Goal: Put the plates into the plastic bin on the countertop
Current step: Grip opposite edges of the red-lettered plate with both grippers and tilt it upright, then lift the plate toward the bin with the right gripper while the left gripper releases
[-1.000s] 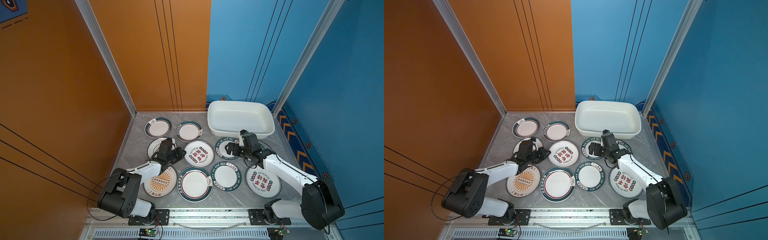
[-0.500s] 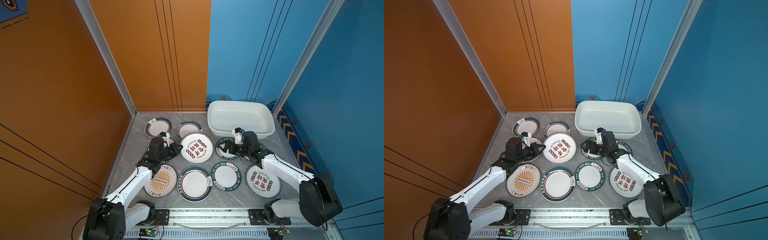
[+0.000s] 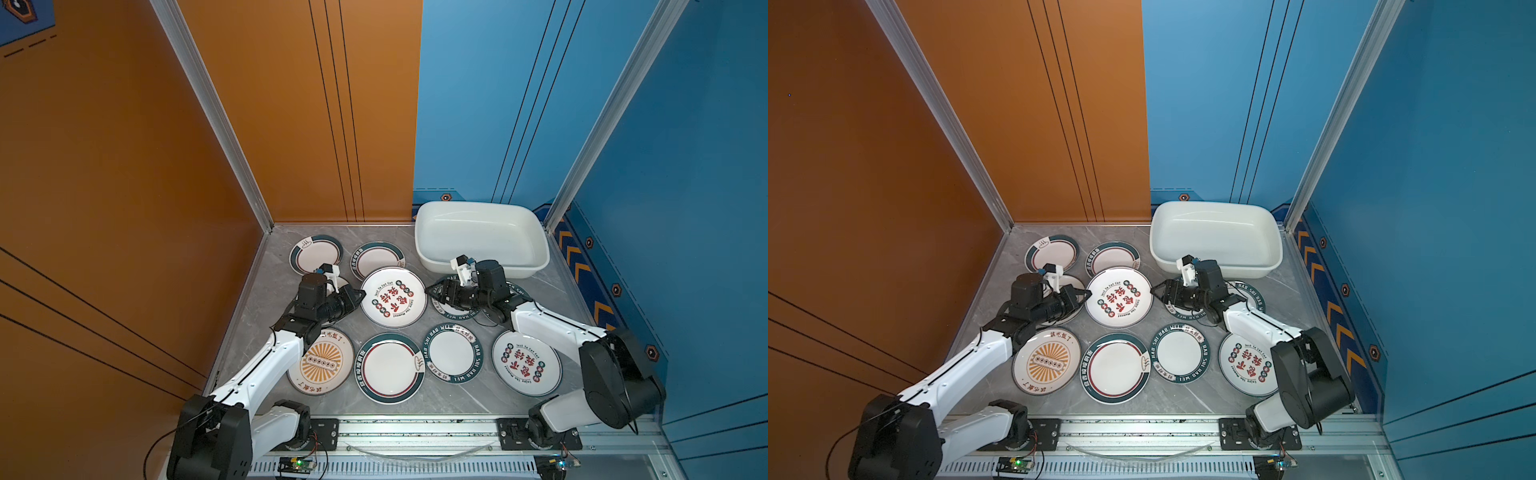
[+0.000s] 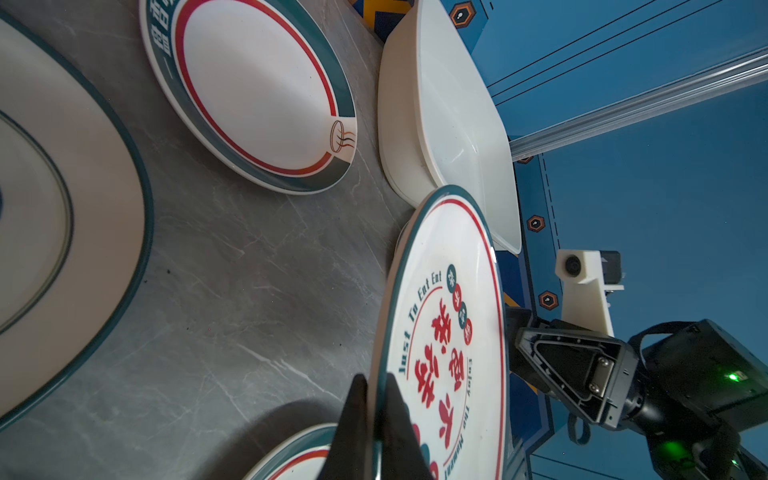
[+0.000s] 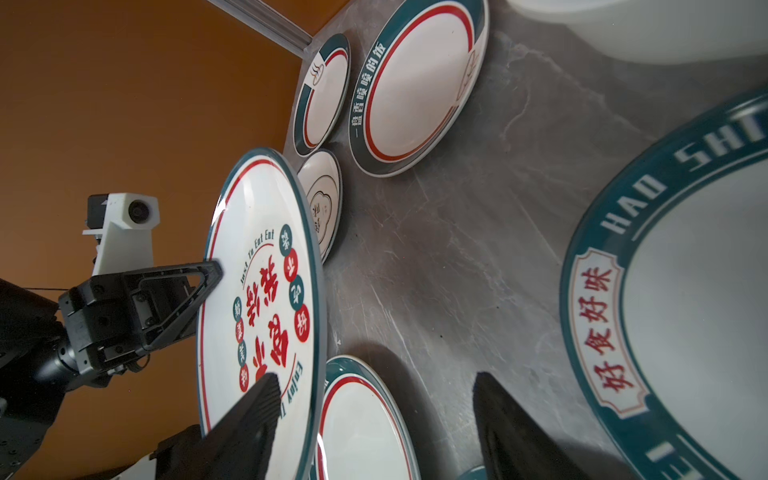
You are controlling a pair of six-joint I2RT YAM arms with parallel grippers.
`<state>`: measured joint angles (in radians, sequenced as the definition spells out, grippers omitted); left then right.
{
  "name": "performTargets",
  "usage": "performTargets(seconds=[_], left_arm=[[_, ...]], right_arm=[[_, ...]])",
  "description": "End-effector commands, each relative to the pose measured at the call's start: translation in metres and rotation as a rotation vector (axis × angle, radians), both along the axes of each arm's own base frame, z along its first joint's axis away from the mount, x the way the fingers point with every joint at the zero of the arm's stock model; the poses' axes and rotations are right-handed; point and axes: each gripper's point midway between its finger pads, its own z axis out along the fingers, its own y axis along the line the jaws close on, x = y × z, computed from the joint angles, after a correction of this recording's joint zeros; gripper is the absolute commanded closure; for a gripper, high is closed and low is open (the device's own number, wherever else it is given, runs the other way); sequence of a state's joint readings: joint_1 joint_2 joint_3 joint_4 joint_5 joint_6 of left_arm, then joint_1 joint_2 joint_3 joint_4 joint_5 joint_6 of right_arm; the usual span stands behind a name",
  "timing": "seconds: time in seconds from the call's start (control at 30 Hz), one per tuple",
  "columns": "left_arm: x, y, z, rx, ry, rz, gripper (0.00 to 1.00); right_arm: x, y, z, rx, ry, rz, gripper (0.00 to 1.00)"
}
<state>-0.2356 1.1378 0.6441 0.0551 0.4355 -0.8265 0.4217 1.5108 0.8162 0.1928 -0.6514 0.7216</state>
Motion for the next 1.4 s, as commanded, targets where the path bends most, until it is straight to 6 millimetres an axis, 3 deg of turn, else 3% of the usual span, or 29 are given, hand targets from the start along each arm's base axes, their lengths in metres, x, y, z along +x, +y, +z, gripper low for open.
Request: performTargets(seconds=[0.0,0.27,0.47,0.63,0.73,0.93,1.23,1.27,1.3,1.37], left_arm=[[0.008,-0.006,0.026,-0.024,-0.081,-0.044,1.00],[0.014,-0.007,0.018,-0.015,-0.068,-0.050,1.00],[0.018,-0.006,0.014,-0.006,-0.060,-0.048,1.00],[0.021,-0.007,0.017,-0.002,-0.063,-0.056,1.00],[0.021,-0.006,0.017,0.010,-0.062,-0.056,0.87],[0.016,0.001,0.016,0.052,-0.065,-0.043,0.50],[0.001,0.030,0.007,0.157,-0.071,0.037,0.15],[-0.001,0.033,0.005,0.163,-0.067,0.048,0.15],[-0.002,0.039,0.004,0.174,-0.065,0.063,0.06],[-0.005,0.049,0.001,0.190,-0.055,0.094,0.00]], right_arm=[[0.004,0.024,0.026,0.120,-0.024,0.060,0.32],[0.004,0.049,0.022,0.141,0.007,0.126,0.60],[0.005,0.057,0.018,0.146,0.030,0.142,0.93],[0.007,0.059,0.016,0.144,0.040,0.145,1.00],[0.010,0.061,0.016,0.142,0.044,0.145,1.00],[0.020,0.055,0.023,0.092,0.031,0.114,1.00],[0.059,0.012,0.049,-0.022,-0.002,-0.020,1.00],[0.064,0.007,0.053,-0.026,-0.007,-0.035,1.00],[0.071,0.000,0.058,-0.033,-0.011,-0.057,1.00],[0.085,-0.016,0.066,-0.054,-0.025,-0.108,1.00]])
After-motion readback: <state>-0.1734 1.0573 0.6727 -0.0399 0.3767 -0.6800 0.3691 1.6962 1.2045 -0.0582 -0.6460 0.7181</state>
